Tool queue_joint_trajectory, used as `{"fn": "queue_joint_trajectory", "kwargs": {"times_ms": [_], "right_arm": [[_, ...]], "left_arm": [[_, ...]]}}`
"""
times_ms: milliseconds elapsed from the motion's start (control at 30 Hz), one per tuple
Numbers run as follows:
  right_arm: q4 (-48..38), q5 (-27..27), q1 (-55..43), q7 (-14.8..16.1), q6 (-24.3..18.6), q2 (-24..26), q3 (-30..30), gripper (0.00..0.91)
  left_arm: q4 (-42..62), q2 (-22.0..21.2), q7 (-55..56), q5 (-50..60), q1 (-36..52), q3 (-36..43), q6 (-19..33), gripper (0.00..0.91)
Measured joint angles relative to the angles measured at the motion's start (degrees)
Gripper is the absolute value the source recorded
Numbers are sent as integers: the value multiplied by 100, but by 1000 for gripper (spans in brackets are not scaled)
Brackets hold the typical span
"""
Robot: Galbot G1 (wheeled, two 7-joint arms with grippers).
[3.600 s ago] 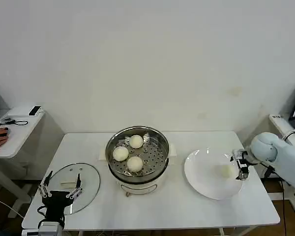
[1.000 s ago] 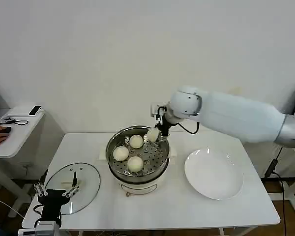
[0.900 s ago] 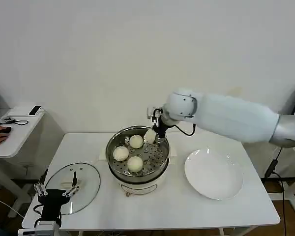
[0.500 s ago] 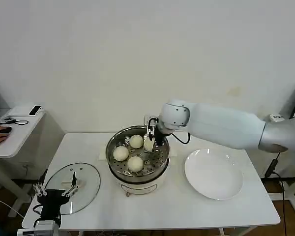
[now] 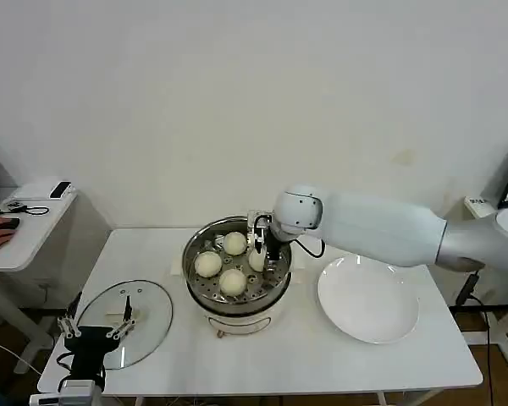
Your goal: Take steamed baozi put them in steamer then cover it.
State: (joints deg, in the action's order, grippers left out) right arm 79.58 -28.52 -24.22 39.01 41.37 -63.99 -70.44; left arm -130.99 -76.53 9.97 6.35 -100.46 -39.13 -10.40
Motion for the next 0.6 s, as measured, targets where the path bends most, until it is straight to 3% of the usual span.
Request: {"fn": "queue_joint_trajectory", "kwargs": {"times_ms": [367, 600], "right_arm": [[212, -120, -166, -44, -20, 187, 299, 907], [591, -211, -178, -315, -89, 530, 718, 907]], "left_arm": [[-27, -6, 4, -13, -34, -16, 3, 907], [-34, -4, 56, -80, -24, -22, 2, 907]]}}
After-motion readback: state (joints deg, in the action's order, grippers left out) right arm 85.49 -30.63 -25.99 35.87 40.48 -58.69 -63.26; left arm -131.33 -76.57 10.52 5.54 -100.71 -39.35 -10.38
